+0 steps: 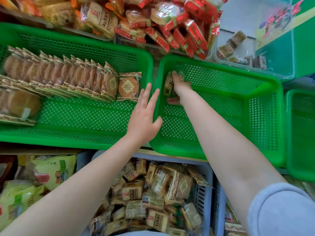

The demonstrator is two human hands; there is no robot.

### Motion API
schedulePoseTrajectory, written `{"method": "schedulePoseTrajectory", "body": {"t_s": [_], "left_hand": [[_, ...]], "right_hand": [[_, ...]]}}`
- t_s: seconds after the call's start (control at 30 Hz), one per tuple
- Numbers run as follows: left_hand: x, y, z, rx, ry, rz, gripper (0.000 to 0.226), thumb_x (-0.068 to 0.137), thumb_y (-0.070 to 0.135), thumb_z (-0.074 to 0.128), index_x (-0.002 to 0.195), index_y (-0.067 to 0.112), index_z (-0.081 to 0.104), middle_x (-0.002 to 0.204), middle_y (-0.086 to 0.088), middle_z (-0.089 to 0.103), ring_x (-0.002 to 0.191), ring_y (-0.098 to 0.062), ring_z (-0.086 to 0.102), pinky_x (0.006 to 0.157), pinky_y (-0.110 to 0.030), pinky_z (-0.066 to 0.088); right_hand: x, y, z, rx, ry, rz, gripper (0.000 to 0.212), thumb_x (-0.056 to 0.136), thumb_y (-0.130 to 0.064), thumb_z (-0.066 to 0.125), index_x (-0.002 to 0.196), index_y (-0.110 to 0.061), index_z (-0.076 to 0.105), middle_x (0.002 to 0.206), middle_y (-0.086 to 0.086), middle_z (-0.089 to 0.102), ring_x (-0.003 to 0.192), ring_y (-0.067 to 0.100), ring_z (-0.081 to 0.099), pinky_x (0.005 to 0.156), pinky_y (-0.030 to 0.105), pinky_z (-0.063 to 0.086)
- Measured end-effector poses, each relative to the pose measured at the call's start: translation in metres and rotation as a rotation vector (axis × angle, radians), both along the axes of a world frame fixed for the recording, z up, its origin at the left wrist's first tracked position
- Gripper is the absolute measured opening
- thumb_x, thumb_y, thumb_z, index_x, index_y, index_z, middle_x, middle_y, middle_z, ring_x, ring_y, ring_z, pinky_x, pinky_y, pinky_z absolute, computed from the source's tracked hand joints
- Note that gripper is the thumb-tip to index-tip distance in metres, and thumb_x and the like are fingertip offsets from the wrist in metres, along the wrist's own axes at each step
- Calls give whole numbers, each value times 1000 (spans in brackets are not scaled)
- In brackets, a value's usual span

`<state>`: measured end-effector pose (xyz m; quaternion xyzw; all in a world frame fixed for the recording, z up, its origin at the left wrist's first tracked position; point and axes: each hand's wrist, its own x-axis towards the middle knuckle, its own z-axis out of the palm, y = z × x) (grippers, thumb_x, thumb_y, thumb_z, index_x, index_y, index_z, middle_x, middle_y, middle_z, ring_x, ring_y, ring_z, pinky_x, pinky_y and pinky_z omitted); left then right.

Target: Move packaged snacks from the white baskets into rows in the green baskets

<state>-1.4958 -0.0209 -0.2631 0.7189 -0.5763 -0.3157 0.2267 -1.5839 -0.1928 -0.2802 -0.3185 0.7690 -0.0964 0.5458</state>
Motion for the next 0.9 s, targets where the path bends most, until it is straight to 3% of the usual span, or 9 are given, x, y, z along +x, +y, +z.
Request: {"method": "schedulePoseTrajectory", "body": {"t_s": [0.07,0.23,0.4,0.63,0.67,0.77,0.83,0.9], "left_hand": [[0,0,0,-1,2,-1,84,96,21,59,161,29,8,166,11,-17,154,-14,-9,121,-37,20],[0,1,0,10,1,-8,84,96,22,59,161,30,6,166,12,-19,154,-13,-10,119,-34,21],[1,1,-1,0,18,-4,83,96,19,59,161,29,8,166,11,-18,154,-14,-9,120,-39,28],[0,1,-1,-5,28,-2,84,95,19,58,161,30,7,166,13,-18,154,-14,-8,116,-43,36],[0,2,0,-2,18,-4,84,95,20,58,161,30,7,166,12,-18,154,-15,-8,116,-42,36],[2,2,5,30,-45,-30,86,95,24,58,161,29,4,166,8,-19,155,-19,-6,118,-44,34],[2,2,14,83,-103,-59,86,95,27,60,161,26,5,167,2,-16,155,-23,-4,120,-47,28],[-5,13,28,121,-107,-48,82,95,28,61,160,19,12,168,-4,-9,155,-25,-3,123,-47,19]], "right_hand": [[2,5,-4,-31,-44,16,117,77,-71,67,160,-16,5,152,11,42,121,38,59,89,55,58],[-2,13,-27,-128,-167,-81,134,44,-68,80,155,-17,25,142,11,52,114,34,63,83,50,61],[3,14,-31,-189,-157,-140,115,49,-67,80,144,-12,44,128,9,63,105,32,66,85,48,60],[-15,21,-36,-175,-212,-59,143,22,-83,81,143,-16,46,133,6,62,113,31,64,95,50,56],[-18,26,-27,-175,-239,-64,142,27,-81,85,147,-17,42,139,6,58,118,31,62,98,50,54],[-32,59,15,-191,-292,-85,105,70,-49,87,154,-16,33,150,10,47,117,30,63,100,46,54],[-46,90,47,-217,-316,-86,77,85,-35,80,147,-11,41,140,10,52,107,28,68,97,40,56],[-63,128,76,-261,-347,-52,42,93,-27,71,126,-8,53,124,11,59,98,27,72,92,37,59]]}}
